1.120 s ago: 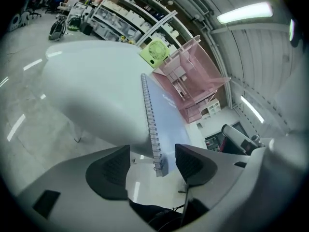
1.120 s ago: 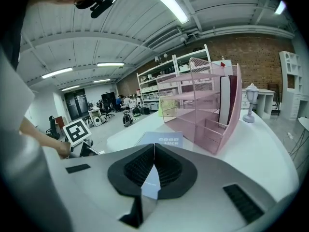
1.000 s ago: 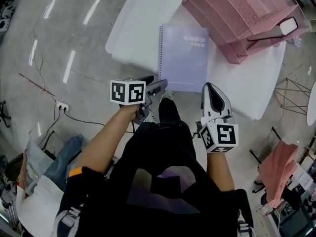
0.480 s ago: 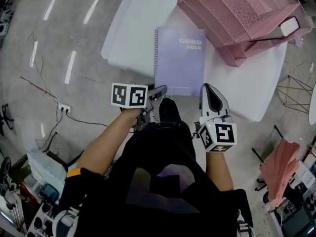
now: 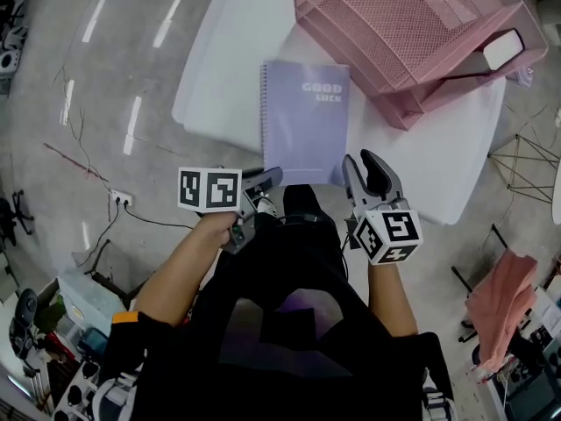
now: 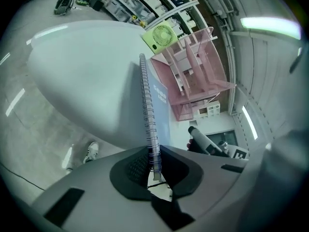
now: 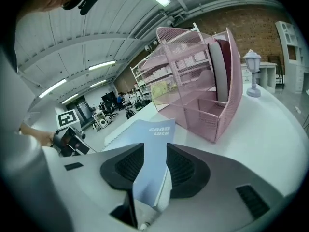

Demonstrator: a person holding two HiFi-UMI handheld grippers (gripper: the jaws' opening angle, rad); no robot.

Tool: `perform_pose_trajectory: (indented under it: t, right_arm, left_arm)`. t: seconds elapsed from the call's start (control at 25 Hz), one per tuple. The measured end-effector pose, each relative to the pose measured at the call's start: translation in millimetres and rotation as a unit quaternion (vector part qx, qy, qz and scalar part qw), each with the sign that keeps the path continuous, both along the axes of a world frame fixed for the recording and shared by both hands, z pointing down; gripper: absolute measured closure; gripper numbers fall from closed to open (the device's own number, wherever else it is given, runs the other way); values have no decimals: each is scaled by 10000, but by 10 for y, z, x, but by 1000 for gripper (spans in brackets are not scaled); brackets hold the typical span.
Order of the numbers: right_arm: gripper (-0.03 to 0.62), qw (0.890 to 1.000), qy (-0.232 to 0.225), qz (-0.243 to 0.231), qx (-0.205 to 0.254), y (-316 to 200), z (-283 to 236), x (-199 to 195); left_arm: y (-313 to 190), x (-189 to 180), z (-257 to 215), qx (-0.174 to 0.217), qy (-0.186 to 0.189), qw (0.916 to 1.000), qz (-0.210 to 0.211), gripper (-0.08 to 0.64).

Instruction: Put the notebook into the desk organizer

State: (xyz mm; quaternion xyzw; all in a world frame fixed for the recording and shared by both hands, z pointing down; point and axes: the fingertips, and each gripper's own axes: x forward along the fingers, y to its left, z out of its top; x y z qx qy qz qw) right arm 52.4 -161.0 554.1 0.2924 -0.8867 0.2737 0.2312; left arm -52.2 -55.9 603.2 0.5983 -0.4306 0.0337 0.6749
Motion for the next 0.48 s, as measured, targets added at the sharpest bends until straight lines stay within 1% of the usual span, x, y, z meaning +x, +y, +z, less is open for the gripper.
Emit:
perform_pose_trajectory:
  t: [0.08, 0.2, 0.36, 0.4, 0.48]
  right_arm:
    - [415, 9994, -106, -35, -340, -22, 85, 18]
    - [351, 9953, -318, -15, -914, -22, 203, 34]
    - [325, 9882, -579, 37, -1421, 24, 288, 35]
    - [320, 9852, -690, 83, -1566, 32, 299, 30]
    - [307, 9756, -1009, 227, -1936, 45, 310, 9]
  left_arm:
    - [-32, 10, -98, 0, 359, 9992, -156, 525]
    - [-91, 25, -271, 97, 979, 9946, -315, 526]
    - [-179, 19, -537, 250, 1642, 9853, -391, 526]
    - [-196, 8, -595, 254, 1792, 9825, -438, 526]
    - [-226, -33, -674, 341, 1949, 9795, -392, 526]
